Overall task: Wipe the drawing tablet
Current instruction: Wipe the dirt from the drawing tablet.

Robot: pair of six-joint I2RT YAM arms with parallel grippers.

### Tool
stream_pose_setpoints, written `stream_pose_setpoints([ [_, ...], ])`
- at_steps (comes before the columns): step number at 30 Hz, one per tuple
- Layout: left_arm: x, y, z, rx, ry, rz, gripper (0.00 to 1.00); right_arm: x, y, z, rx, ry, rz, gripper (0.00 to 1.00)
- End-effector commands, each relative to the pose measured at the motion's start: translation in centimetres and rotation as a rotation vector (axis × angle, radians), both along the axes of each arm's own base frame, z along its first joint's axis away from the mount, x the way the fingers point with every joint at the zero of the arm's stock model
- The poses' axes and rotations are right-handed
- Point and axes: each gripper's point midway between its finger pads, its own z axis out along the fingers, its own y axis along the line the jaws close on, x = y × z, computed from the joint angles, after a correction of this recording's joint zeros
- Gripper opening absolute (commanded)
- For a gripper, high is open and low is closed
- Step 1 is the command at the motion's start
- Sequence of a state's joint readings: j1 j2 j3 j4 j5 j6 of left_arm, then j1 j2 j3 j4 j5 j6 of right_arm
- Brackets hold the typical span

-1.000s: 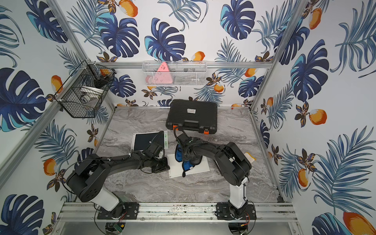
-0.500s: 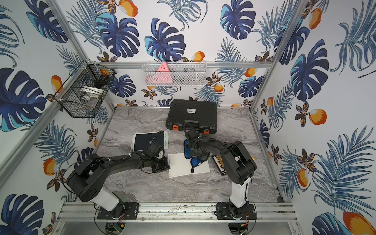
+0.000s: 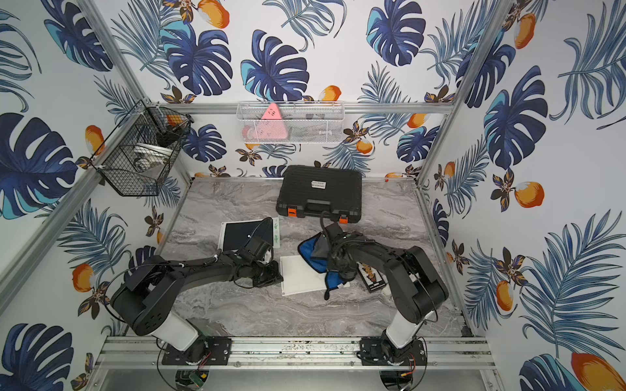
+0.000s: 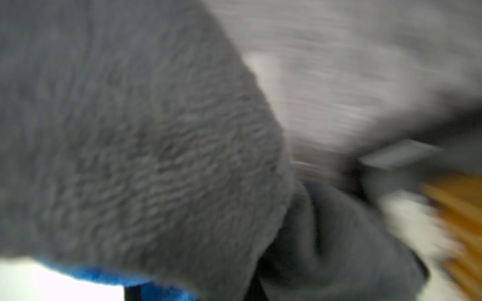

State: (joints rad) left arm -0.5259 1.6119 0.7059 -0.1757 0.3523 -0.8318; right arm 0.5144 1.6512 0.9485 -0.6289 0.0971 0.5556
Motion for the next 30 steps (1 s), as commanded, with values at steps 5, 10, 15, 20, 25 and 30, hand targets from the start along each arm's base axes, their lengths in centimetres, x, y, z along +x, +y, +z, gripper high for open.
stream_pose_setpoints([
  [5,-6.0,9.4,-4.4,0.456,0.209,0.030,0.09,-3.4,2.6,0.5,-0.060,0.051,0.128,0.00],
  [10,-5.9,9.2,-4.5,0.452,0.207,0.027,0.08,-5.1,12.0,0.1,0.051,0.070,0.274,0.00],
  [15,-5.9,9.4,-4.5,0.458,0.204,0.025,0.08,-3.1,12.0,0.1,0.084,0.080,0.223,0.00],
  [20,-5.9,9.6,-4.4,0.461,0.201,0.027,0.08,-1.0,2.7,-0.5,0.026,0.114,0.027,0.00],
  [25,-6.0,9.8,-4.5,0.457,0.205,0.025,0.08,0.3,-1.2,0.5,-0.013,0.073,-0.011,0.00],
  [30,-6.0,9.8,-4.7,0.454,0.207,0.024,0.08,1.4,3.2,1.1,0.043,0.042,0.060,0.00],
])
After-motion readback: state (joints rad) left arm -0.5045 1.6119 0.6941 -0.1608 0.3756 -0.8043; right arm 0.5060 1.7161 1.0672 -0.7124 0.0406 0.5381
